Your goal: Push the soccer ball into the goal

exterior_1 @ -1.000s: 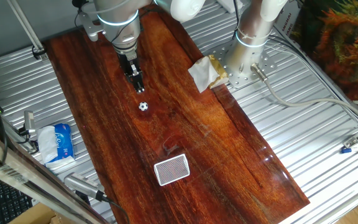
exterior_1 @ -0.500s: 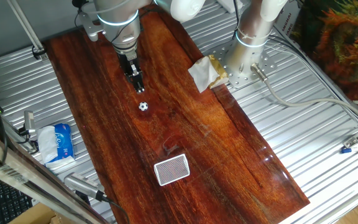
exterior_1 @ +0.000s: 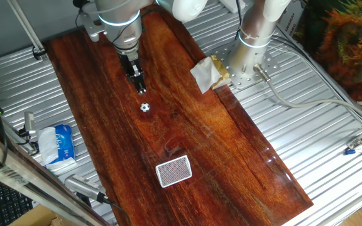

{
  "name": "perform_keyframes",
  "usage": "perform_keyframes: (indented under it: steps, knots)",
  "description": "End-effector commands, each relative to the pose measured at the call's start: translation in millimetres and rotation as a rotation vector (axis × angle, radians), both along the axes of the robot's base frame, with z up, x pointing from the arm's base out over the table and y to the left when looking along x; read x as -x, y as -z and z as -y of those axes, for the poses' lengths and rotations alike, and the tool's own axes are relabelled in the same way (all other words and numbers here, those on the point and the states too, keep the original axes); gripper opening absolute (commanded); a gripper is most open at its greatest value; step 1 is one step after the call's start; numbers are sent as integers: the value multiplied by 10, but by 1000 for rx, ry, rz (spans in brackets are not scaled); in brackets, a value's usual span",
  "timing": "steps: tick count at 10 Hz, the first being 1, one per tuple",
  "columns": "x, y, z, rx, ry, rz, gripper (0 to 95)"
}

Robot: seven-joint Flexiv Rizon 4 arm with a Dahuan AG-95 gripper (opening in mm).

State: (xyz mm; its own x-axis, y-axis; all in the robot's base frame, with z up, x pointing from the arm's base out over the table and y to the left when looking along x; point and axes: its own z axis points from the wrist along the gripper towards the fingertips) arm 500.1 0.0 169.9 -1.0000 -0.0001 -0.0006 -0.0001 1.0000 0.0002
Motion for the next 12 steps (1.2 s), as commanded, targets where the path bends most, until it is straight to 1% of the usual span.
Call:
perform_keyframes:
  steps: [1, 2, 3, 4, 6, 7, 8, 9, 12]
  knots:
    - [2, -1, 0, 60, -295, 78, 0]
    - [2, -2, 0, 48, -326, 78, 0]
    - [3, -2, 0, -20, -313, 119, 0]
    - [3, -2, 0, -39, -260, 141, 0]
    - [3, -4, -1, -16, -222, 126, 0]
    - [3, -4, -1, -13, -229, 126, 0]
    - [3, -5, -1, 17, -257, 122, 0]
    - [3, -5, -1, 28, -282, 84, 0]
    - [3, -5, -1, 33, -267, 61, 0]
